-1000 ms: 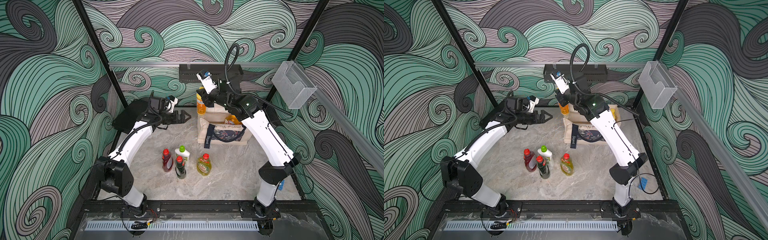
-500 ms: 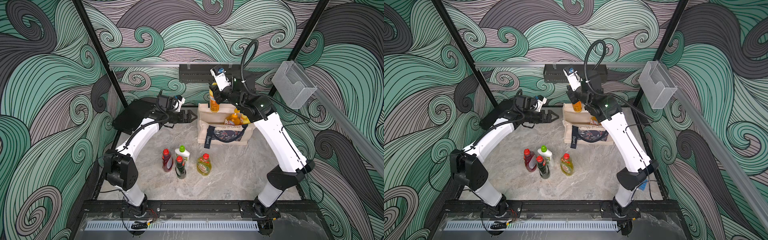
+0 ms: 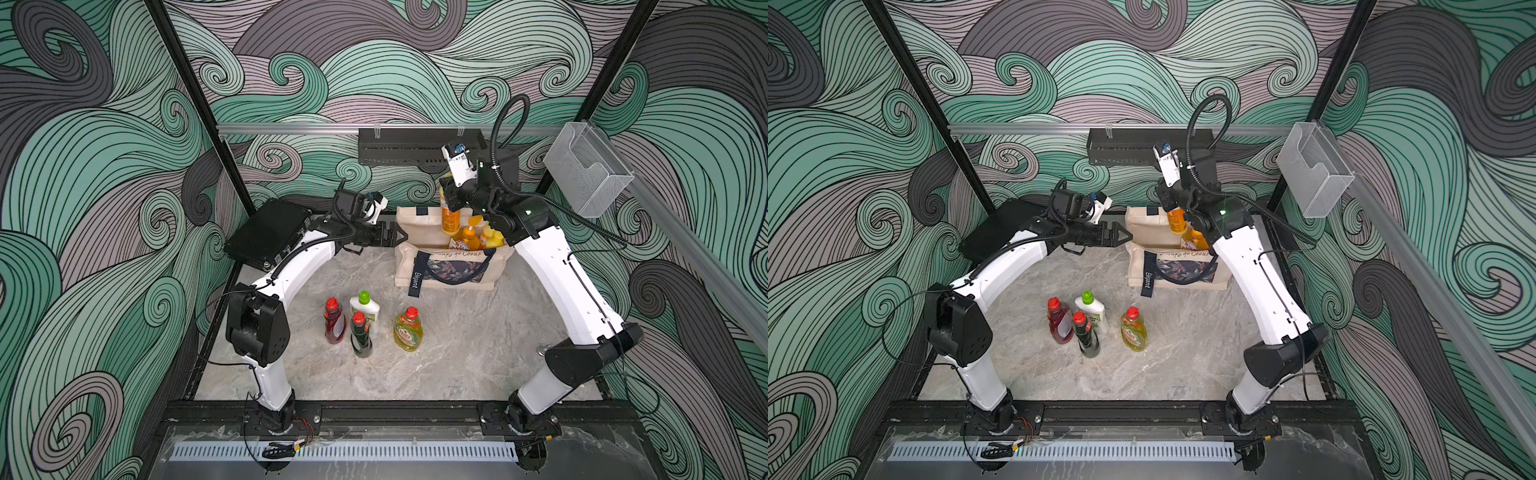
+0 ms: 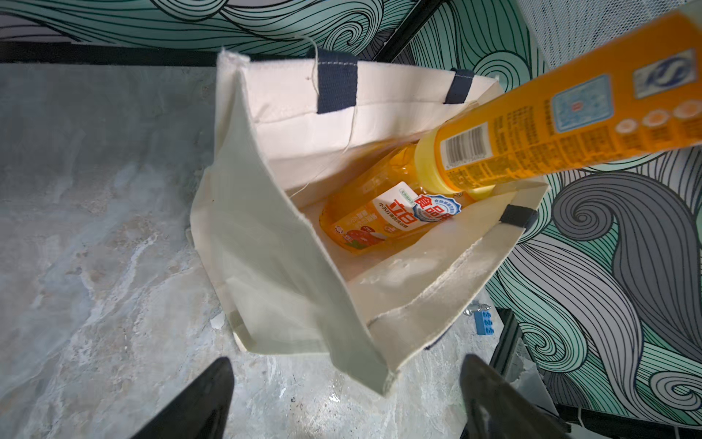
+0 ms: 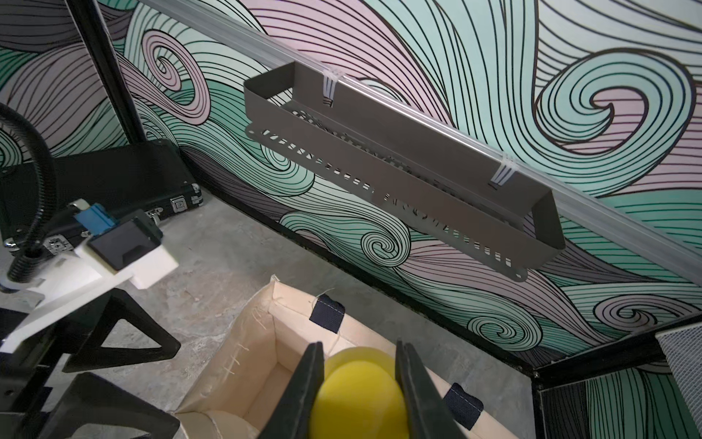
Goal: Pack dish soap into the shopping bag
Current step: Adjust the shopping bag at the center of the board.
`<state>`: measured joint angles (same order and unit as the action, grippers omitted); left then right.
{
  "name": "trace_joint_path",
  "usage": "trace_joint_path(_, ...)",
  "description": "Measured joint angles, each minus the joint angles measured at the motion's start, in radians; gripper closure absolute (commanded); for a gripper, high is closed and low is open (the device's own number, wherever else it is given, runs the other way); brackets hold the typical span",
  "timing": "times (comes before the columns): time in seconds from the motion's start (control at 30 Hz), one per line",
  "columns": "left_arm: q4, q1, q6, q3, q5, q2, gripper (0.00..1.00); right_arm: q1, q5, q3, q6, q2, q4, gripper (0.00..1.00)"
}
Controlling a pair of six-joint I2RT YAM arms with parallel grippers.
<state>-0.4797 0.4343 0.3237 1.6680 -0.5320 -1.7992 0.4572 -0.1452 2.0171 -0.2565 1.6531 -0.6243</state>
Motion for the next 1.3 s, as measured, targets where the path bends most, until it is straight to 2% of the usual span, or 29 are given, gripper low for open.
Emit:
trace_joint_path(0.1, -0.002, 0.0, -0.003, 0.026, 0.005, -0.017, 0.21, -0.021, 0.011, -0.031, 0.01, 0.0, 0.015, 1.0)
trace_joint_path(0.3, -0.019, 0.002, -0.013, 0.039, 0.021, -0.026, 0.27, -0.057, 0.037, -0.069, 0.036, 0.0, 0.052, 1.0)
trace_joint_path(0.7, -0.053, 0.01, -0.019, 0.121, 0.048, -0.087, 0.28, -0.109, 0.083, -0.144, 0.079, -0.013, 0.172, 1.0)
trace_joint_path(0.77, -0.062, 0.011, -0.021, 0.133, 0.053, -0.091, 0.32, -0.113, 0.086, -0.154, 0.082, -0.014, 0.179, 1.0)
trace_joint_path(0.9, -0.073, 0.018, -0.028, 0.151, 0.058, -0.098, 0.49, -0.117, 0.094, -0.176, 0.086, -0.016, 0.178, 1.0)
trace_joint_path(1.3, -0.098, 0.021, -0.034, 0.151, 0.061, -0.098, 0.63, -0.119, 0.111, -0.208, 0.124, -0.059, 0.112, 1.0)
